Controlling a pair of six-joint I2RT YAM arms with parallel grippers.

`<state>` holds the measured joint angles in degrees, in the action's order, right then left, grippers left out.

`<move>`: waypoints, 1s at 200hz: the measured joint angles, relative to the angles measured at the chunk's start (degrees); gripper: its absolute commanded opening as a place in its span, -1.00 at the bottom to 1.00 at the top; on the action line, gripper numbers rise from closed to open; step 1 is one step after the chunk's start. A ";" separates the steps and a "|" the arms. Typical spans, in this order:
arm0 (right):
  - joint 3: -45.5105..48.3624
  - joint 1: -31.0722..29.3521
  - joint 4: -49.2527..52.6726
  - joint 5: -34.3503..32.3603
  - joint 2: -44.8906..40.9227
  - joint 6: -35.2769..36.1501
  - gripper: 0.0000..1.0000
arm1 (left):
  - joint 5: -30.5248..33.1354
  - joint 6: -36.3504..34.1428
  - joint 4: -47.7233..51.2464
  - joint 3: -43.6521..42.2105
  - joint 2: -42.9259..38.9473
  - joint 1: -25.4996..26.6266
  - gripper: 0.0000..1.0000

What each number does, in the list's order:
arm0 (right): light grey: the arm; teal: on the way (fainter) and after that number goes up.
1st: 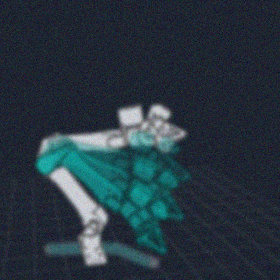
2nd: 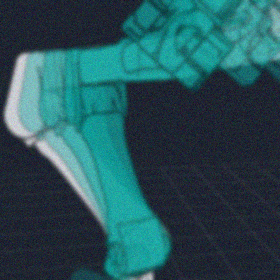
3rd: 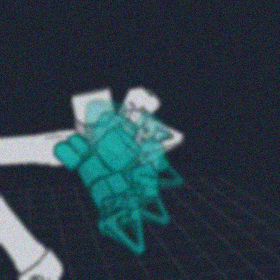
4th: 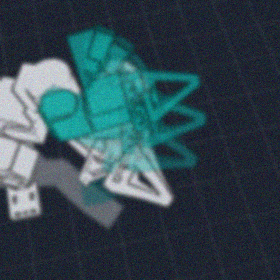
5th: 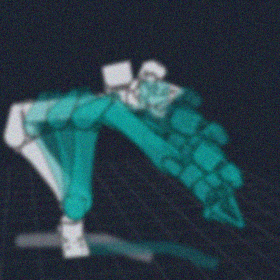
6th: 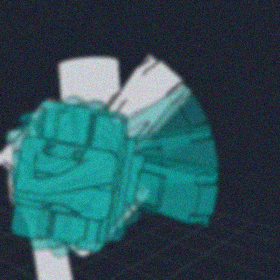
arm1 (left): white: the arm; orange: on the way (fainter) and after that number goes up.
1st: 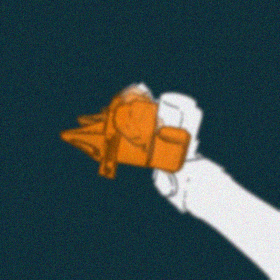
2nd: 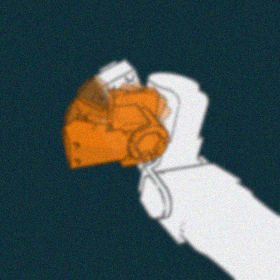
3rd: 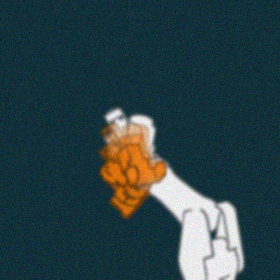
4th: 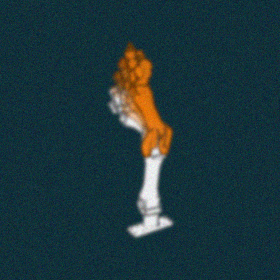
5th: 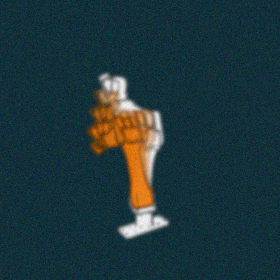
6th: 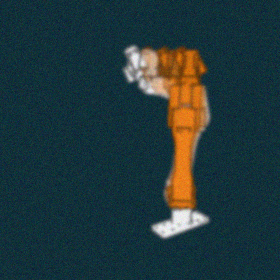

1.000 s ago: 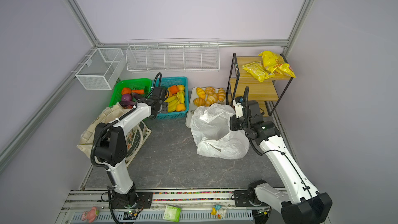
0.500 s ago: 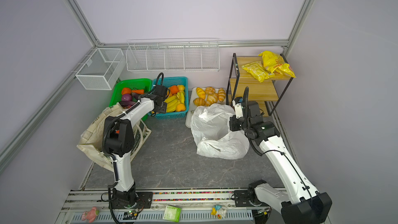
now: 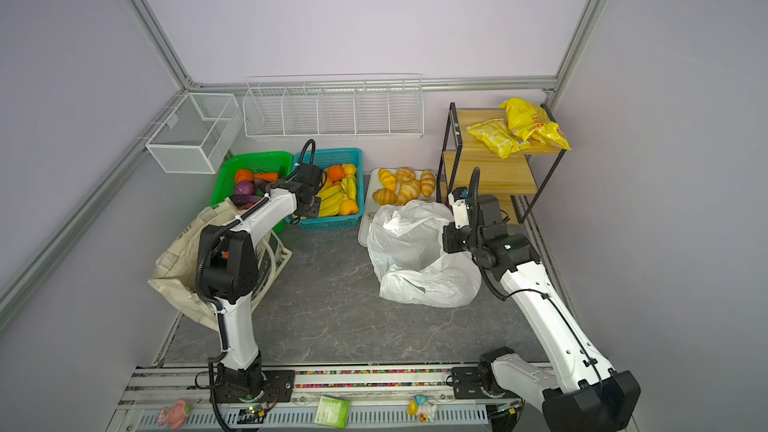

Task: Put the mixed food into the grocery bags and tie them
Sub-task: 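Grasp the yellow pear in the teal basket with the left gripper, then carry the yellow pear into the white plastic bag and release it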

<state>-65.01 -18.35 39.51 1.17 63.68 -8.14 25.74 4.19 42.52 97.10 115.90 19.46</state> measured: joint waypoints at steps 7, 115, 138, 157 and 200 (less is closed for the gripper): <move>0.00 0.00 0.00 0.00 0.04 0.00 -0.87 | -0.02 0.07 -0.48 -0.85 -1.36 0.00 -0.08; 0.00 0.24 0.00 -0.13 0.46 -0.61 -0.87 | -21.11 9.60 -13.44 -40.74 -48.19 11.50 -0.13; 0.00 0.26 0.00 -0.02 1.03 -0.63 -0.87 | -30.67 13.29 -19.98 -47.84 -56.35 18.45 -0.14; 0.00 0.26 -0.02 0.24 1.20 -0.83 -0.87 | -36.24 15.39 -27.12 -48.89 -58.40 25.05 -0.14; 0.13 0.26 -0.11 1.46 0.96 -1.51 -0.87 | -42.71 16.96 -40.85 -45.16 -50.36 32.17 -0.15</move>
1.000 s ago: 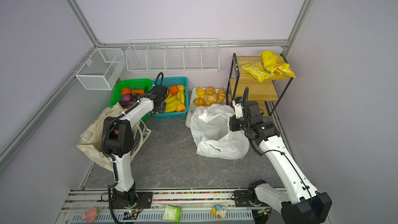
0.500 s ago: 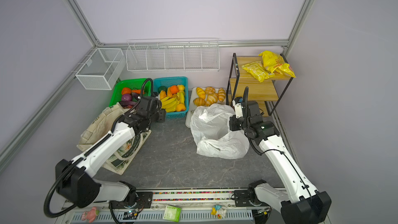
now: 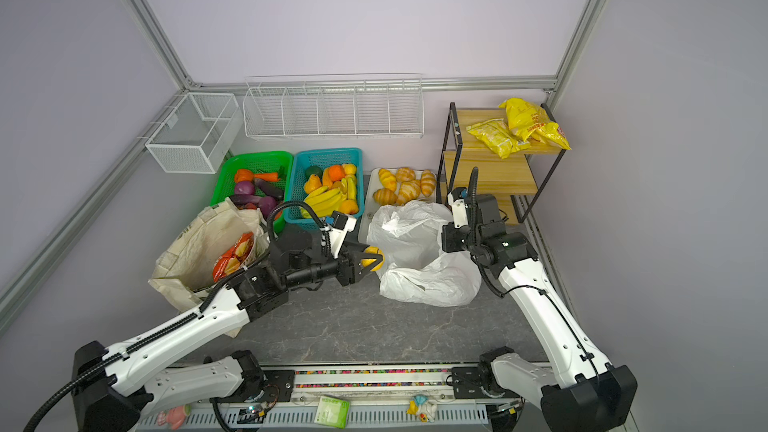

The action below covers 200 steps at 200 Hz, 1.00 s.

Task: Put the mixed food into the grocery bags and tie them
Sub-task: 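Carry the yellow pear into the white plastic bag and release it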

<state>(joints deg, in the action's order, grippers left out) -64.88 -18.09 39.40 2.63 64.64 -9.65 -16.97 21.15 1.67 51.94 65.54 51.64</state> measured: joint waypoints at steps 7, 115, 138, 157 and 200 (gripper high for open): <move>0.02 0.00 -0.02 0.22 -0.13 -0.13 -0.87 | -0.52 0.00 -1.46 1.09 2.47 0.17 -0.15; 1.92 0.00 -2.75 3.69 -0.44 -2.34 -0.87 | 3.08 -1.27 -10.43 12.37 35.41 3.41 0.37; 1.95 0.00 -2.86 3.63 -0.37 -2.32 -0.87 | 5.33 -2.49 -9.25 12.41 36.26 3.56 0.46; 1.95 0.00 -2.86 3.30 -0.37 -2.29 -0.88 | 7.06 -3.89 -8.07 12.55 36.17 3.48 0.52; 1.95 0.02 -2.84 1.62 -0.37 -2.10 -0.87 | 7.87 -6.36 -4.52 11.69 32.37 2.86 0.61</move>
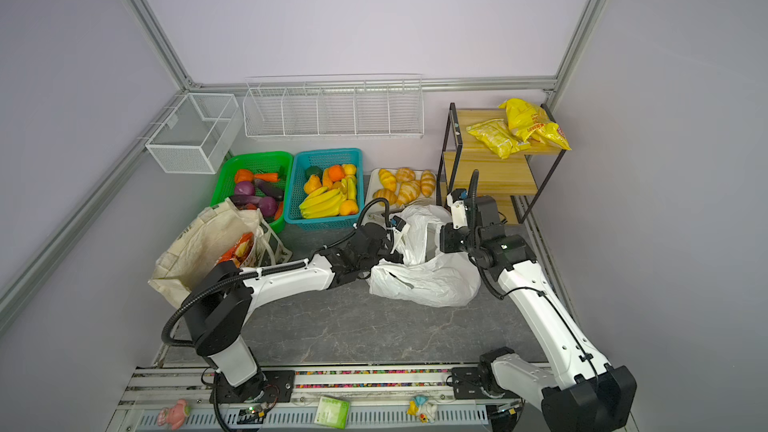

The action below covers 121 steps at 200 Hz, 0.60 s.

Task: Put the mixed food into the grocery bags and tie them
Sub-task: 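Carry the yellow pear into the white plastic bag and release it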

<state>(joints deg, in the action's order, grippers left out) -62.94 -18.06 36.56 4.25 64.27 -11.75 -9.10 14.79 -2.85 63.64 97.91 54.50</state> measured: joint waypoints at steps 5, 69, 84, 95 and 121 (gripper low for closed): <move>0.00 0.00 0.00 -0.15 0.00 0.00 -0.87 | -0.22 -0.11 0.13 -0.37 -0.92 -0.15 0.62; 0.00 0.28 0.00 -2.38 0.04 0.17 -0.87 | -10.29 -0.02 -0.09 -9.77 -18.75 -6.58 0.62; 0.00 0.42 0.00 -2.64 0.22 0.17 -0.87 | -13.42 0.02 0.22 -11.78 -21.81 -8.61 0.62; 0.00 0.42 -0.02 -2.73 0.44 0.17 -0.87 | -15.21 0.00 0.87 -12.76 -23.76 -9.60 0.62; 0.00 0.42 -0.02 -2.75 0.92 0.17 -0.87 | -15.19 0.94 2.01 -14.71 -28.20 -11.13 0.60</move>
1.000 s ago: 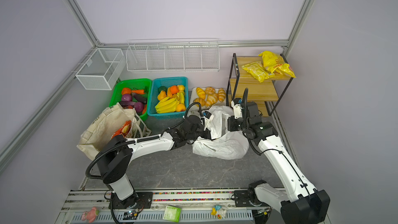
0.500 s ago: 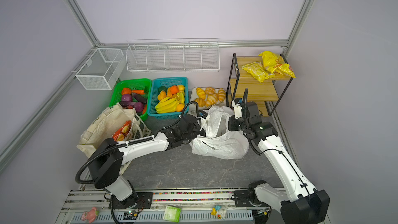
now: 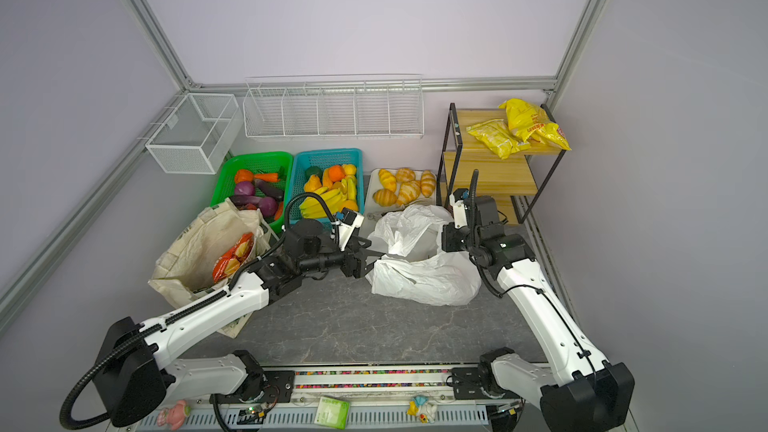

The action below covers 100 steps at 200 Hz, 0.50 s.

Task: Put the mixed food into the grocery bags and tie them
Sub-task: 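Carry the yellow pear into the white plastic bag and release it, then move the left gripper back to the teal basket and grasp another yellow fruit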

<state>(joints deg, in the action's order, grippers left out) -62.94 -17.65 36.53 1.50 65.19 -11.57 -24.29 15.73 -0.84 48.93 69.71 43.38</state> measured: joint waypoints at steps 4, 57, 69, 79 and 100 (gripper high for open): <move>0.00 0.04 0.00 0.00 0.07 0.00 -0.87 | 0.70 0.35 0.02 -0.31 -0.70 -0.26 0.60; 0.00 0.04 -0.39 0.52 0.46 -0.02 -0.87 | 22.21 5.27 6.29 6.34 3.04 -9.84 0.60; 0.00 0.04 -0.48 0.98 0.63 -0.02 -0.87 | 24.96 5.22 7.80 10.97 9.03 -12.24 0.59; 0.00 0.04 -0.48 1.18 0.68 -0.02 -0.87 | 26.69 4.96 9.09 14.53 13.77 -13.53 0.57; 0.02 0.04 -0.48 1.33 0.68 -0.02 -0.87 | 28.59 4.50 11.56 20.50 22.29 -15.13 0.55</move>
<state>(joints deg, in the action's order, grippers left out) -62.92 -17.61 36.05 2.83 65.87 -11.60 4.29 20.23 10.72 69.43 92.01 28.25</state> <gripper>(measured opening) 0.065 0.780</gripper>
